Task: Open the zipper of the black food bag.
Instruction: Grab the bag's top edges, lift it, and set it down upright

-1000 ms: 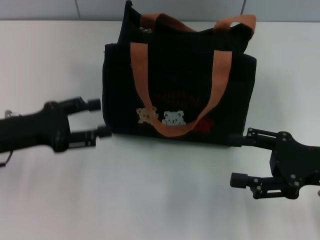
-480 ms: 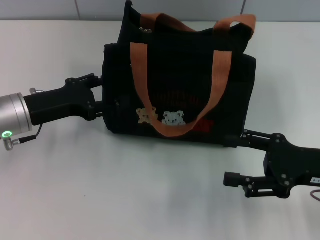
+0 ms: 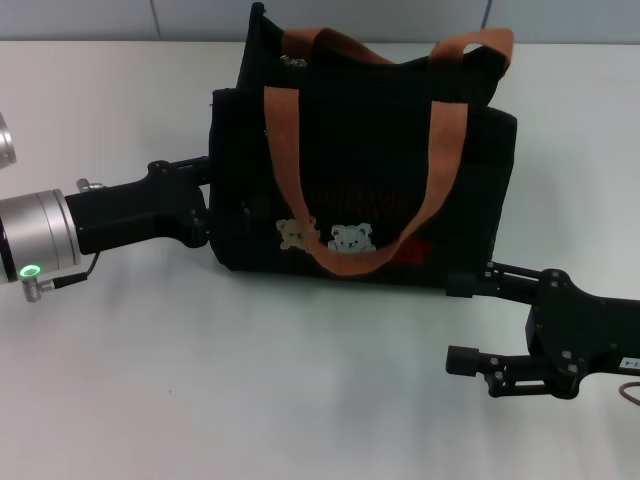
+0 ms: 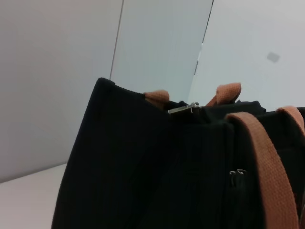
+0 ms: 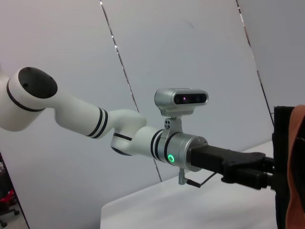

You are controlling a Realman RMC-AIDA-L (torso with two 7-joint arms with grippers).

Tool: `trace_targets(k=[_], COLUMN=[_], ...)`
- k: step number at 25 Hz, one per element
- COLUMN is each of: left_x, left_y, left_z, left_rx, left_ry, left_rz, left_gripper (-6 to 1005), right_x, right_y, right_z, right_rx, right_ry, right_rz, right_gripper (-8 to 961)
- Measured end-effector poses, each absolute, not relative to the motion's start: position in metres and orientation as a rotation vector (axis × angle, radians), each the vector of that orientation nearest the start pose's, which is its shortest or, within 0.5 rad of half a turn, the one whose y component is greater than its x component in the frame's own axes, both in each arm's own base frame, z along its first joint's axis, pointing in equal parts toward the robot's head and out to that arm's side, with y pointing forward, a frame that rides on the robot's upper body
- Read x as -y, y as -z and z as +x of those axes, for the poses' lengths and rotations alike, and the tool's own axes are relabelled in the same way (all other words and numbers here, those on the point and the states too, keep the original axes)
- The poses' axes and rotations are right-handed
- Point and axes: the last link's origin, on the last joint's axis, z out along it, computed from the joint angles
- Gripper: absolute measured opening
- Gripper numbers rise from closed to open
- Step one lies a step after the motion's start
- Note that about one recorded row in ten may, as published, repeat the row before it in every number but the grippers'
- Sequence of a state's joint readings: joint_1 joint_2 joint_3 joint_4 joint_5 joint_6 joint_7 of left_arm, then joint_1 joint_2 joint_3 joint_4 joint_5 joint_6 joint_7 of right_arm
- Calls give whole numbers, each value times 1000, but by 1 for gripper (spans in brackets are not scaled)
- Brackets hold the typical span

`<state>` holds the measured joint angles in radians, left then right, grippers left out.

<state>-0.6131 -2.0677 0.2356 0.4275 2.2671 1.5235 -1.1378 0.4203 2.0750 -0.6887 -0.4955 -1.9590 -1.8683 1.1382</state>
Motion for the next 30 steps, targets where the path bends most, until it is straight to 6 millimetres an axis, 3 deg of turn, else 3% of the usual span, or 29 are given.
trace_targets(k=[9, 23, 30], left_x=[-333, -329, -327], left_y=[8, 14, 14], left_z=[-287, -286, -287], left_rx=[637, 652, 655], left_ry=[773, 782, 788], left_rz=[-2541, -2568, -2570], left_gripper=[407, 124, 100], right_x=[-252, -252, -251], right_y=[14, 12, 13], right_z=[270, 269, 268], right_rx=[-506, -511, -505], right_ry=[-1071, -1083, -1085], right_rz=[-2869, -2871, -2872], right_gripper=[830, 829, 829])
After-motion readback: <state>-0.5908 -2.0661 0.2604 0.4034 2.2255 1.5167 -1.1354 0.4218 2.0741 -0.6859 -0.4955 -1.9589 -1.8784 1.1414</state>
